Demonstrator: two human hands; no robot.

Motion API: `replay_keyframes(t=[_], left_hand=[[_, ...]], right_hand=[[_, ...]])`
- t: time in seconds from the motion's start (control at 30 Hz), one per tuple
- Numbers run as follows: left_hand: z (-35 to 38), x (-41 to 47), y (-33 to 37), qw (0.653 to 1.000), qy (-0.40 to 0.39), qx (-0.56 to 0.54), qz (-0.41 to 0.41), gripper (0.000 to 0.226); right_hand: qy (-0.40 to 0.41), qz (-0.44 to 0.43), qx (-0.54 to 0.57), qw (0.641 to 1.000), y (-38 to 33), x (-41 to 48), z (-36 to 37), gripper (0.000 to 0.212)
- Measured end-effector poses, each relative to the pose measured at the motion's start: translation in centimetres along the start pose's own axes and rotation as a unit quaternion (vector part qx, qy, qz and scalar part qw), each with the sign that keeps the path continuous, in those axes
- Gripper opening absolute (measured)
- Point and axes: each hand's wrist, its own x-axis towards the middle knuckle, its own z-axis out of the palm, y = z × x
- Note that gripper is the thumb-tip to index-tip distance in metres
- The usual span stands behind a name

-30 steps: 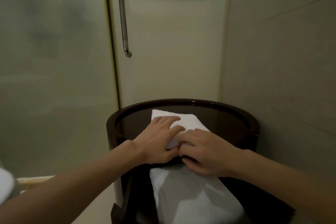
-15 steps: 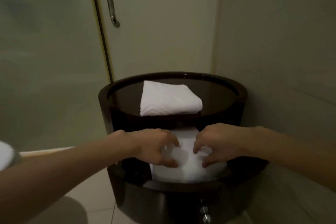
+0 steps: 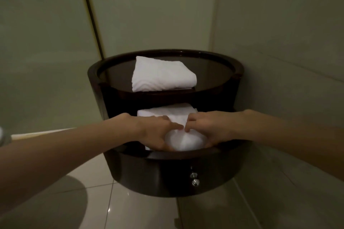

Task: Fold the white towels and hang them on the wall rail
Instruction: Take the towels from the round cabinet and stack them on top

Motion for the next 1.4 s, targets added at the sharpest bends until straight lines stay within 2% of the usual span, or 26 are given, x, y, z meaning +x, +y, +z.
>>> replay_keyframes(t=[0.23, 0.57, 0.83, 1.0, 1.17, 1.27, 1.4], left_hand=[[0.4, 0.0, 1.1, 1.000, 0.006, 0.007, -0.007, 0.072], [-0.2, -0.5, -0.8, 0.998, 0.051, -0.019, -0.008, 0.093], [-2.0, -1.6, -1.6, 0.995, 0.075, -0.056, 0.019, 0.084], [-2.6, -2.2, -2.2, 0.991, 0.121, -0.057, -0.002, 0.080], [-4.2, -2.8, -3.3, 0.982, 0.167, -0.092, 0.014, 0.072], [-6.4, -3.2, -3.7, 0.975, 0.181, -0.127, 0.013, 0.054], [-10.1, -3.9, -4.5, 0.961, 0.225, -0.156, 0.027, 0.031]], right_hand=[[0.028, 0.000, -0.054, 0.998, -0.4, 0.9, 0.5, 0.053], [0.038, 0.035, 0.033, 0.998, 0.1, 0.6, -2.0, 0.040], [0.087, 0.025, 0.104, 0.990, 0.6, 0.3, -4.6, 0.027], [0.113, 0.028, 0.112, 0.987, 0.5, 0.2, -6.7, 0.030], [0.152, 0.030, 0.101, 0.983, 1.0, 0.2, -8.6, 0.029], [0.168, 0.036, 0.115, 0.978, 1.2, -0.2, -10.3, 0.031], [0.201, 0.046, 0.150, 0.967, 1.4, -1.2, -13.4, 0.019]])
